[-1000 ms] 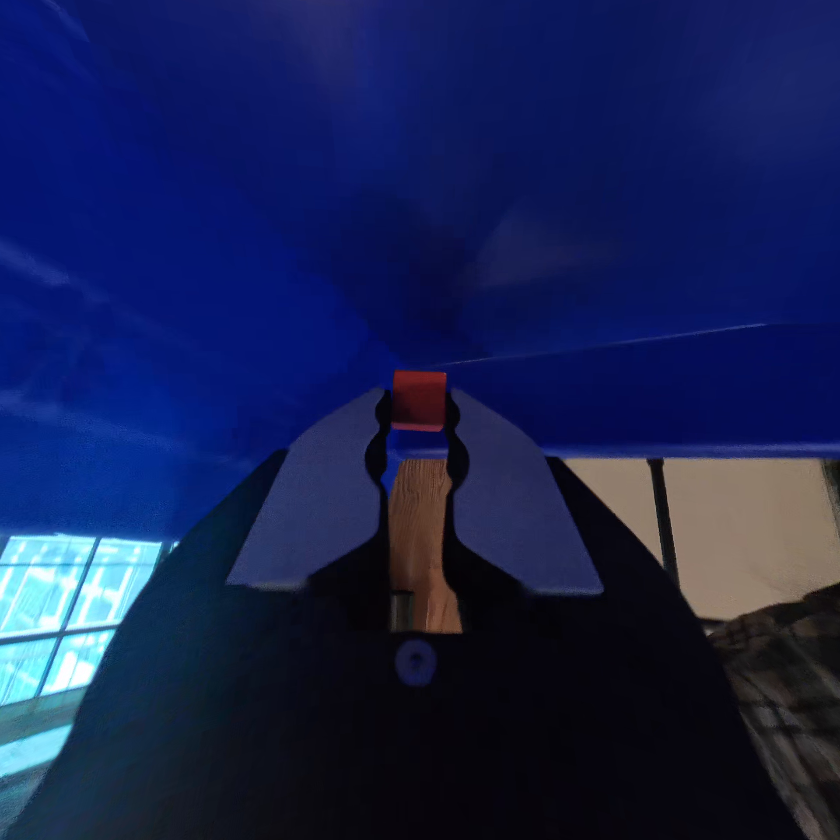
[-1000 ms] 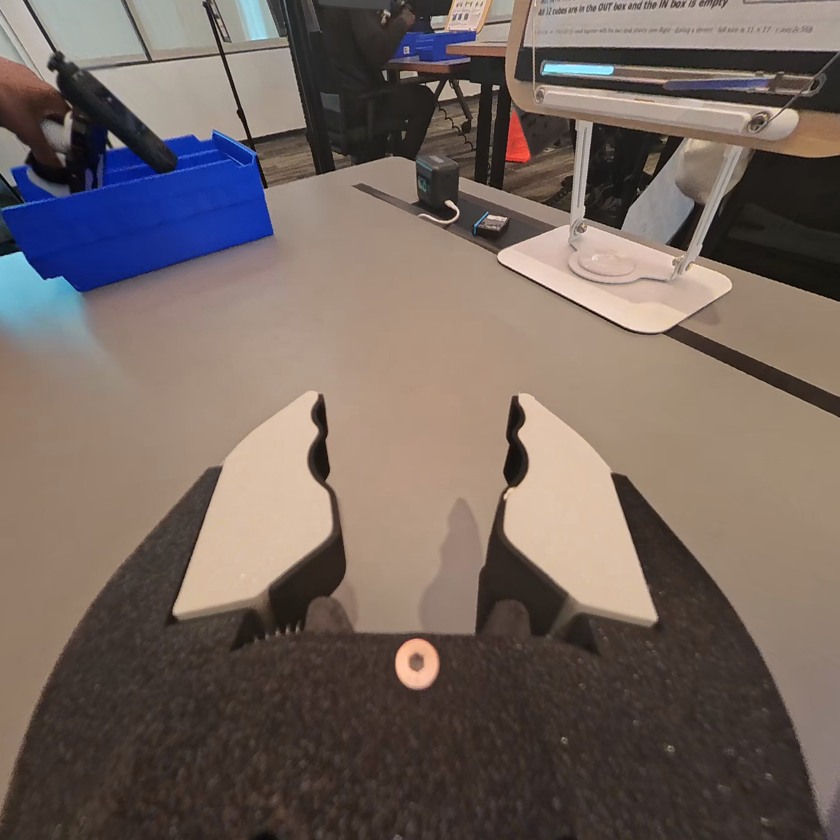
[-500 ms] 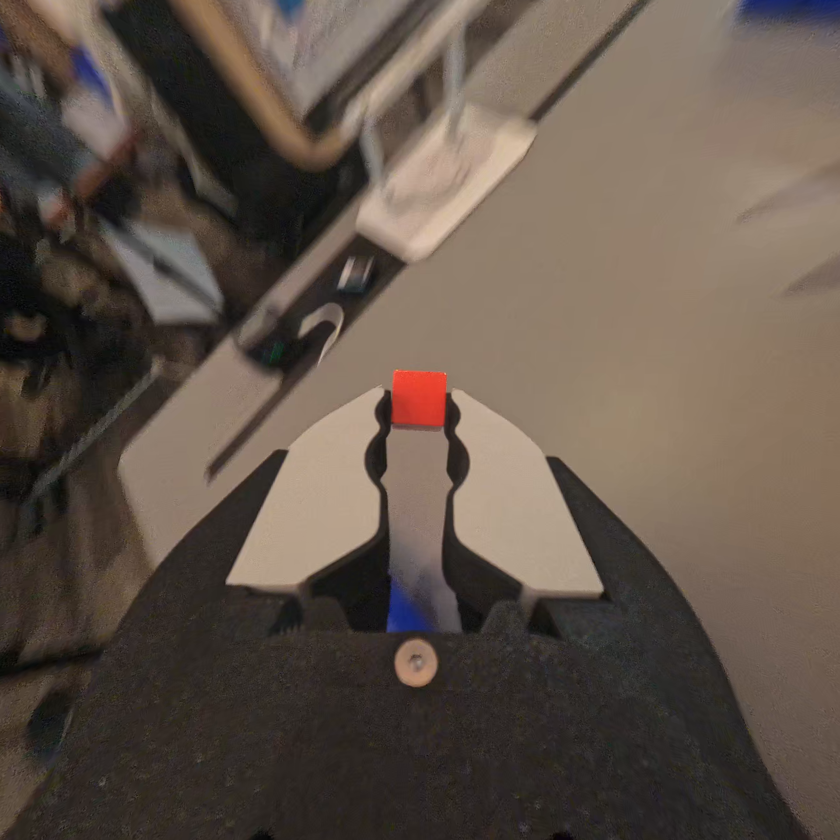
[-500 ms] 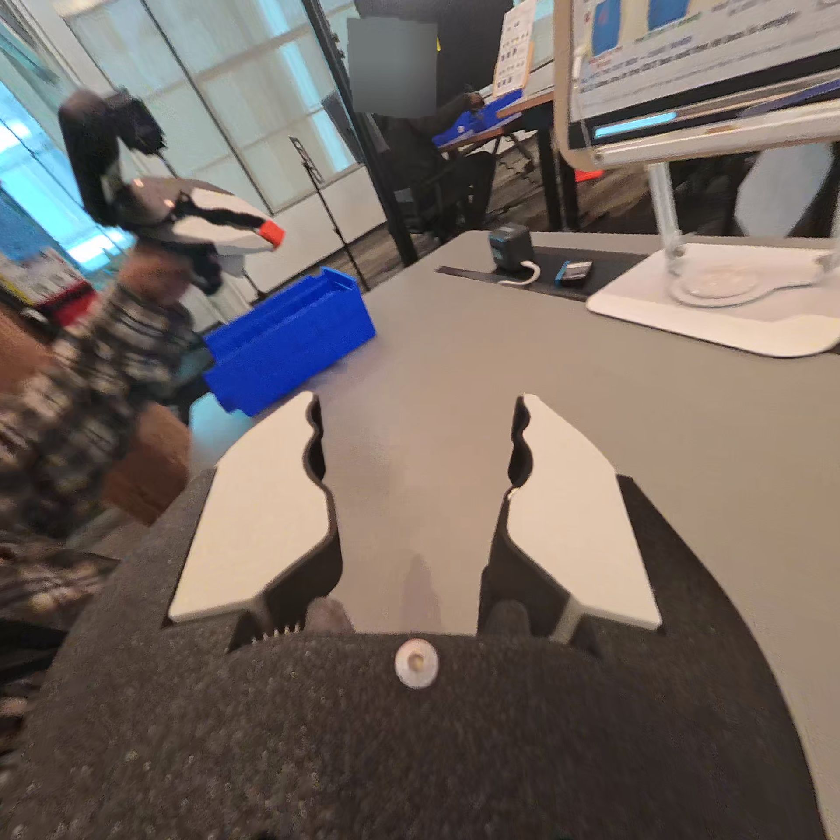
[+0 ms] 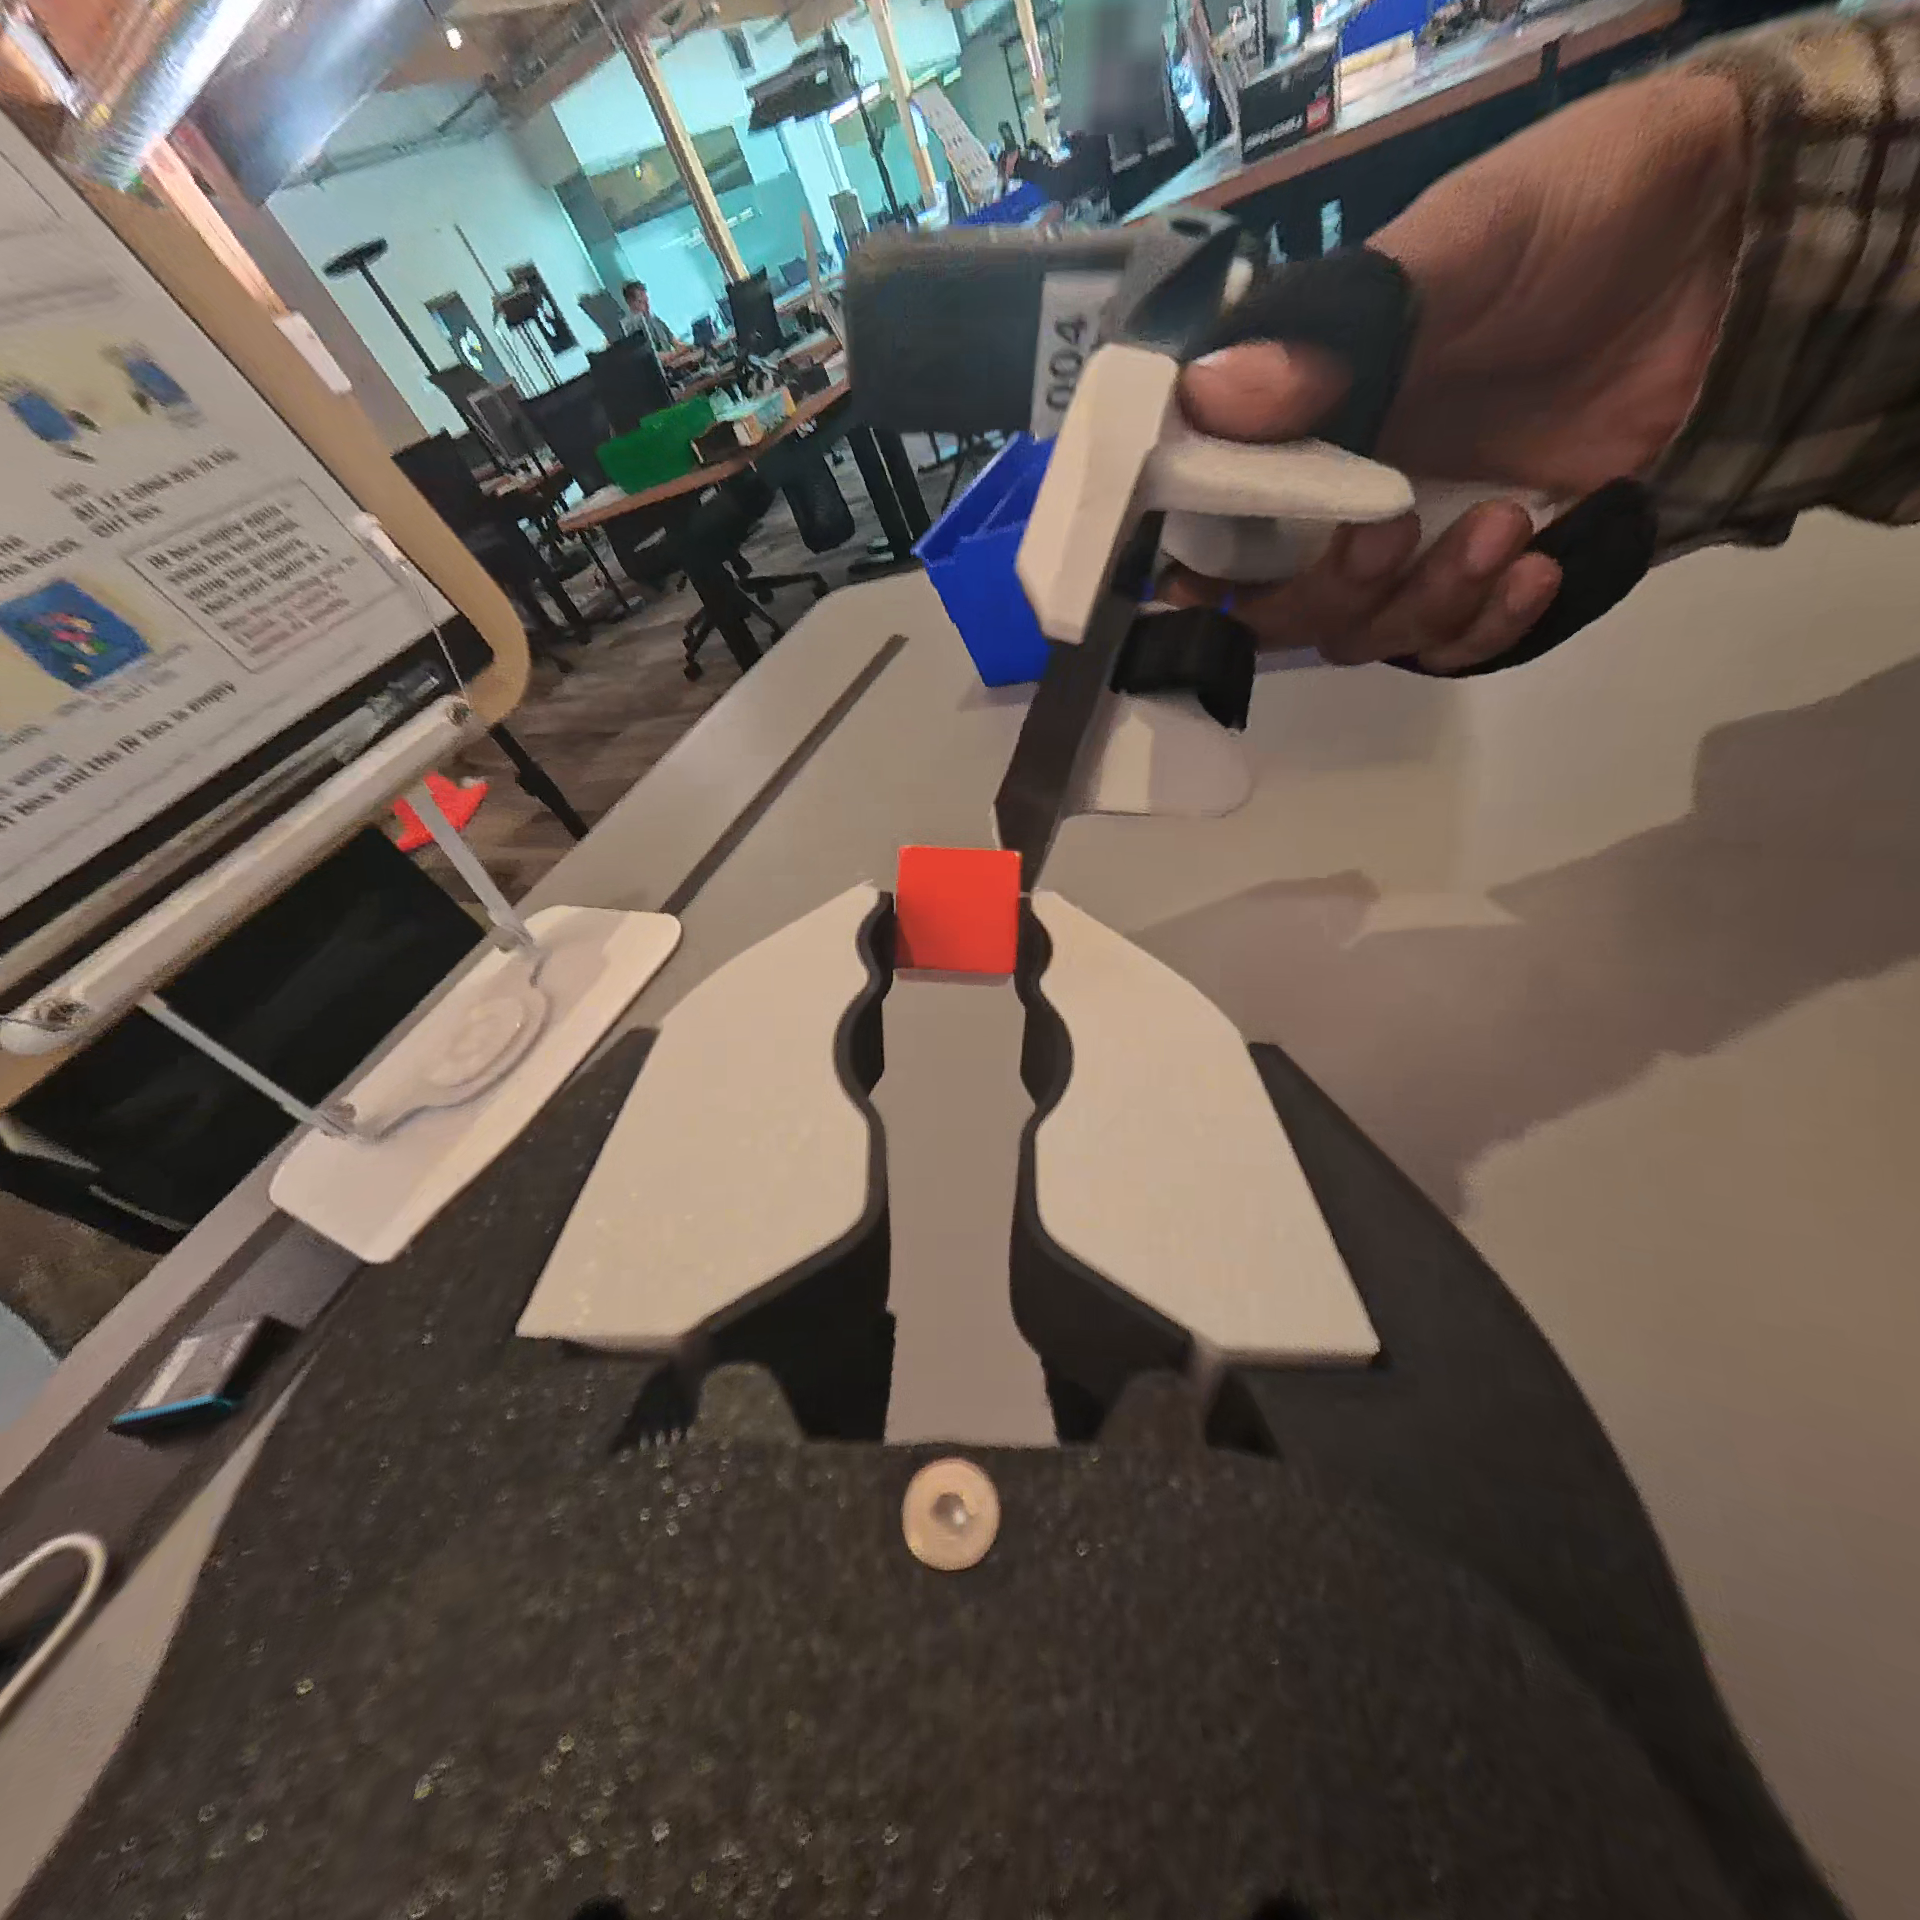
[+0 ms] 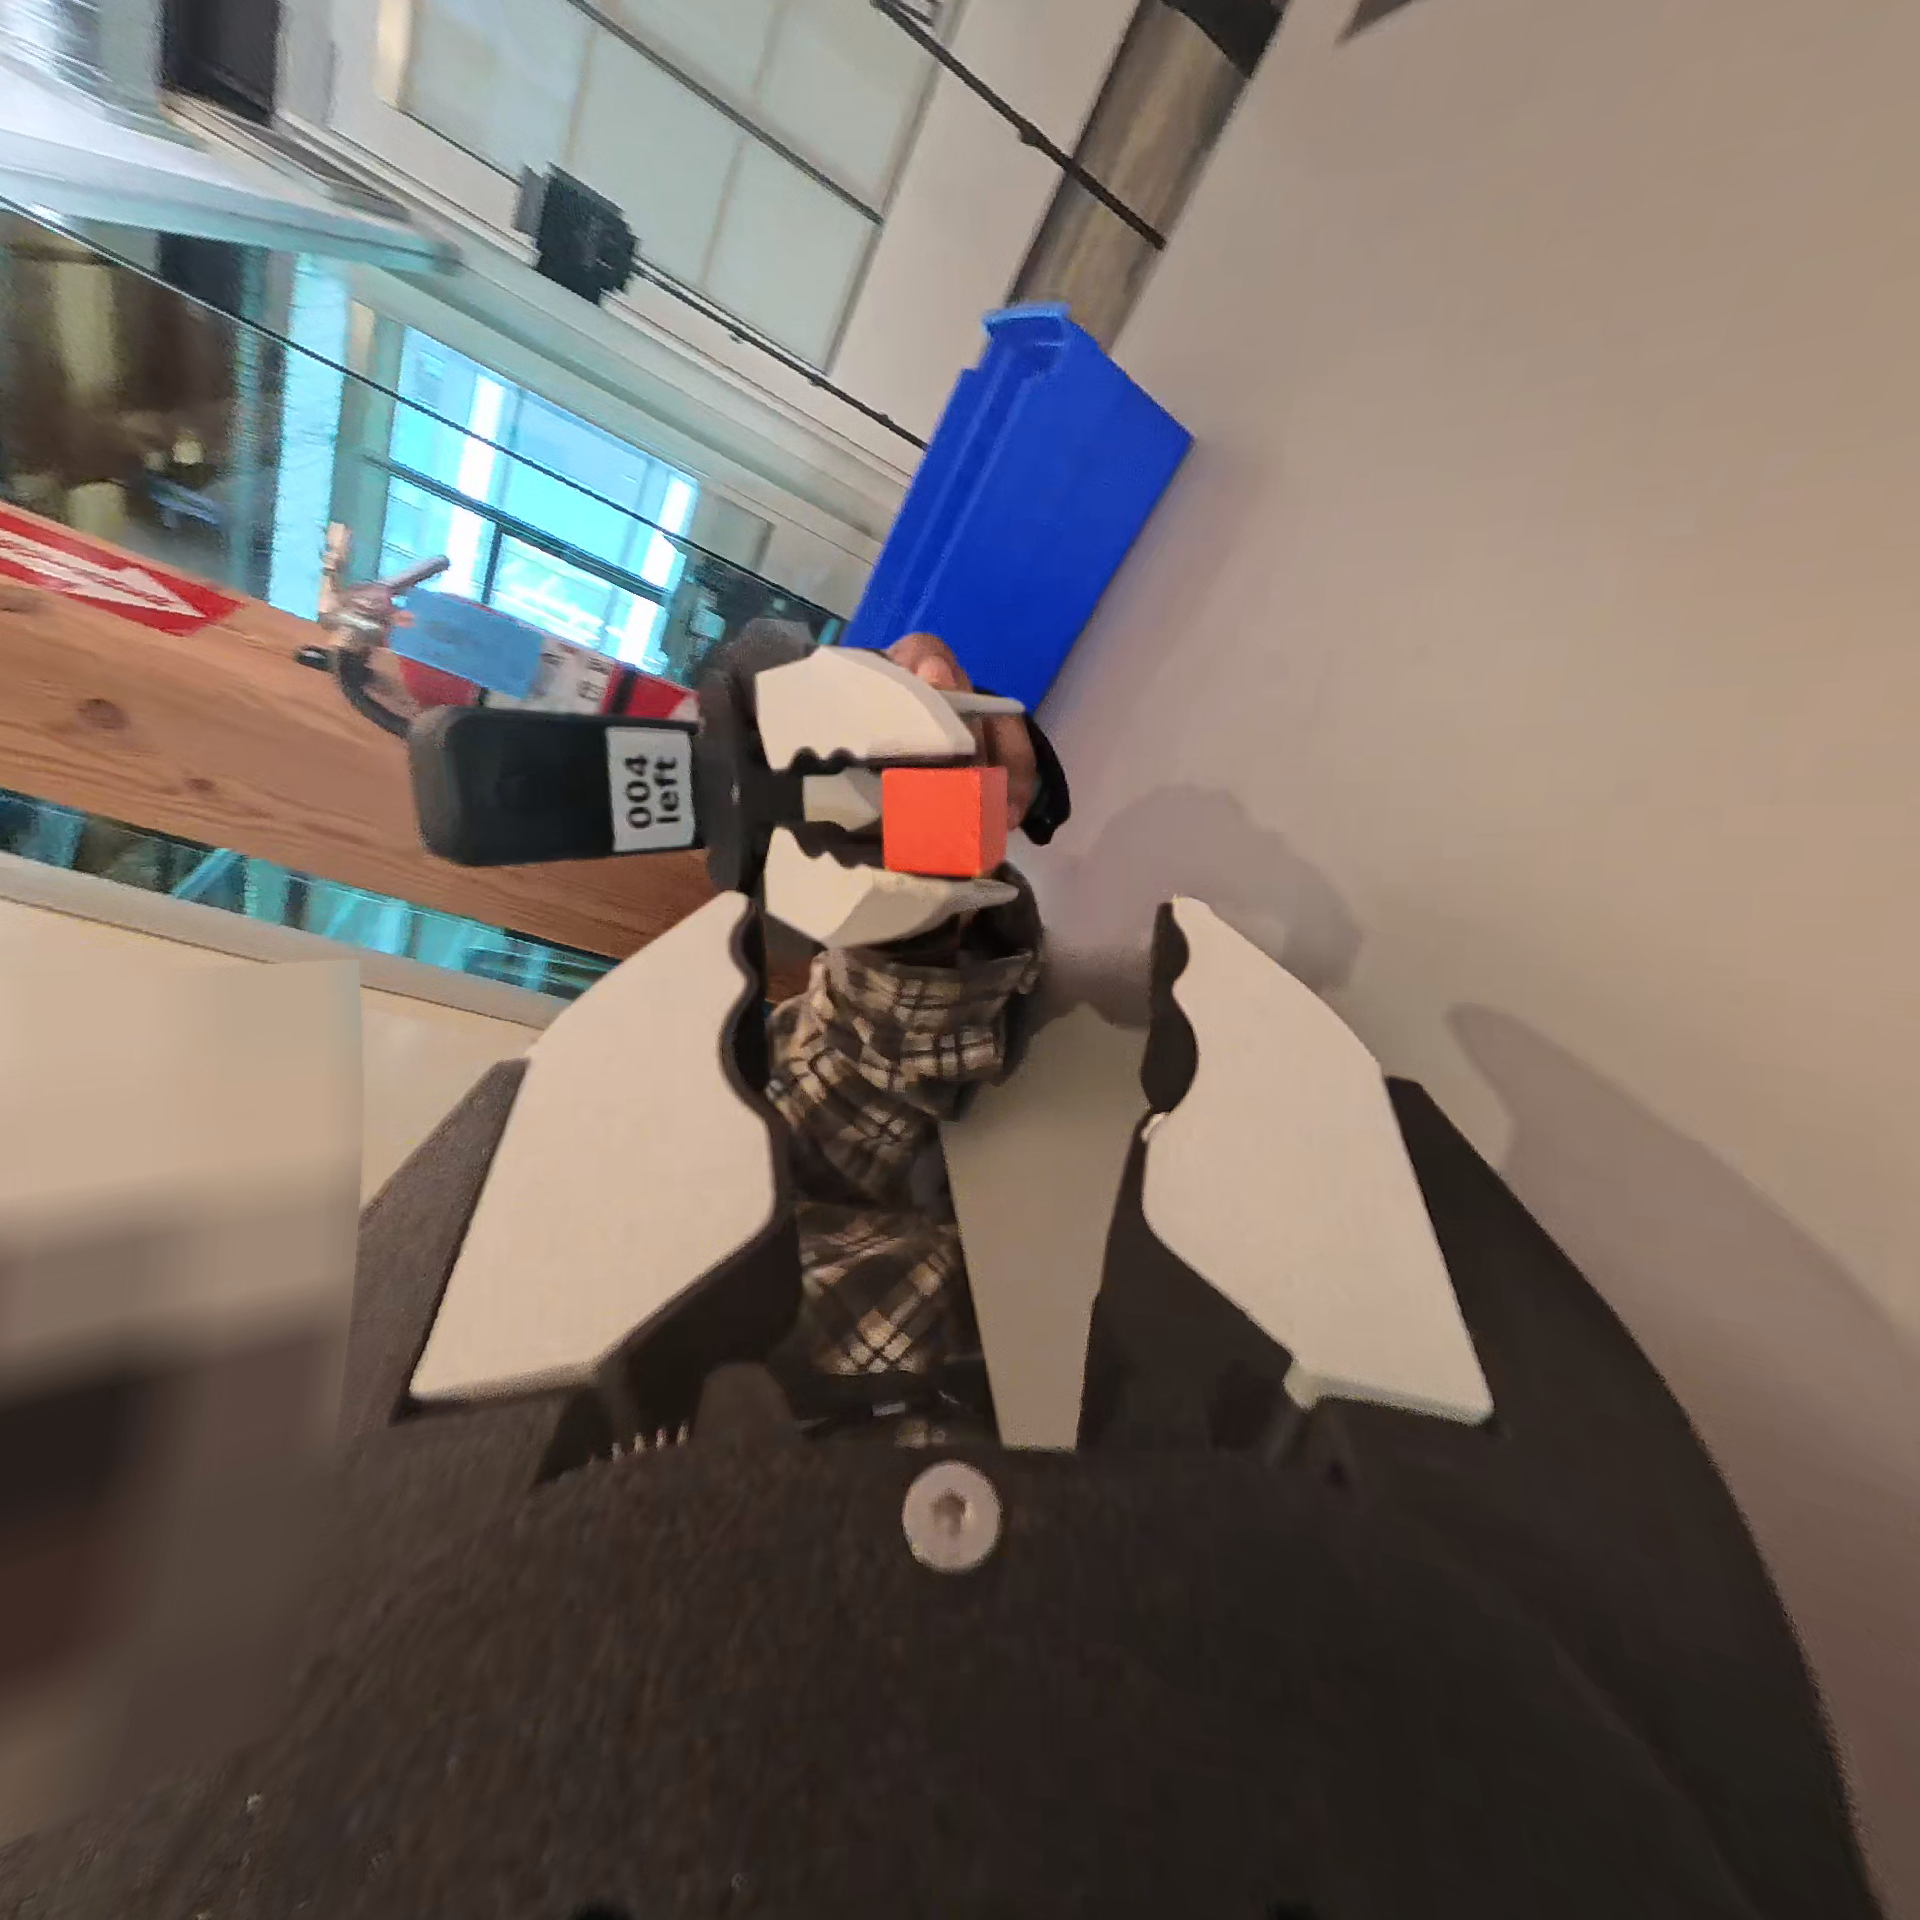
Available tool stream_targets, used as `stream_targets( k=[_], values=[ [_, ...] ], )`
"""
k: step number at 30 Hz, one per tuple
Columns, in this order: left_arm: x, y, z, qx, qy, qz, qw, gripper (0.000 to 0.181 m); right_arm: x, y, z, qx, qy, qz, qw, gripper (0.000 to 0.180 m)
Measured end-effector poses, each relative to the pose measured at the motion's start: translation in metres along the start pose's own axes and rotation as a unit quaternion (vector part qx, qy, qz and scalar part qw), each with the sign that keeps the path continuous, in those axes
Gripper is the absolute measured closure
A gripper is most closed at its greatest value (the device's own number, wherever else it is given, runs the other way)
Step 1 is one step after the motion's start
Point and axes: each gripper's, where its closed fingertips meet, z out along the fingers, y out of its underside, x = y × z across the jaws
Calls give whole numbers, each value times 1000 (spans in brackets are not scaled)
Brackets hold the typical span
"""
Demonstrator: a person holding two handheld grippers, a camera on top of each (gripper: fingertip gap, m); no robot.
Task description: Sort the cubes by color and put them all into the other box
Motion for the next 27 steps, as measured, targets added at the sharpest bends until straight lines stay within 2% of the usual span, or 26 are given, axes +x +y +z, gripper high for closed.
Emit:
stream_targets(
  k=[5,9,11,12,13,18,21,23,25,27],
  values=[
    [4,10,6,-38,-3,7,999,159,19,3,15,-32,56,-18,998,115],
    [7,13,7,-49,-2,7,999,159,22,5,26,-47,59,-18,997,121],
    [8,15,8,-56,-6,14,998,159,22,6,30,-56,55,-17,997,128],
    [9,14,8,-55,-4,17,998,159,21,8,32,-61,50,-16,997,137],
    [11,14,8,-55,-3,18,998,159,18,9,33,-65,36,-19,997,155],
    [18,9,9,-21,12,-9,1000,155,19,9,20,-77,64,-56,993,158],
    [23,1,8,9,28,-47,998,126,17,0,-15,-61,90,-80,991,158],
    [25,-1,8,23,33,-58,997,111,21,-11,-57,-46,138,-101,984,158],
    [27,1,9,25,32,-59,997,104,35,-28,-119,-25,231,-128,964,158],
    [29,4,12,22,35,-59,997,102,52,-43,-193,-8,337,-141,931,158]
  ],
)
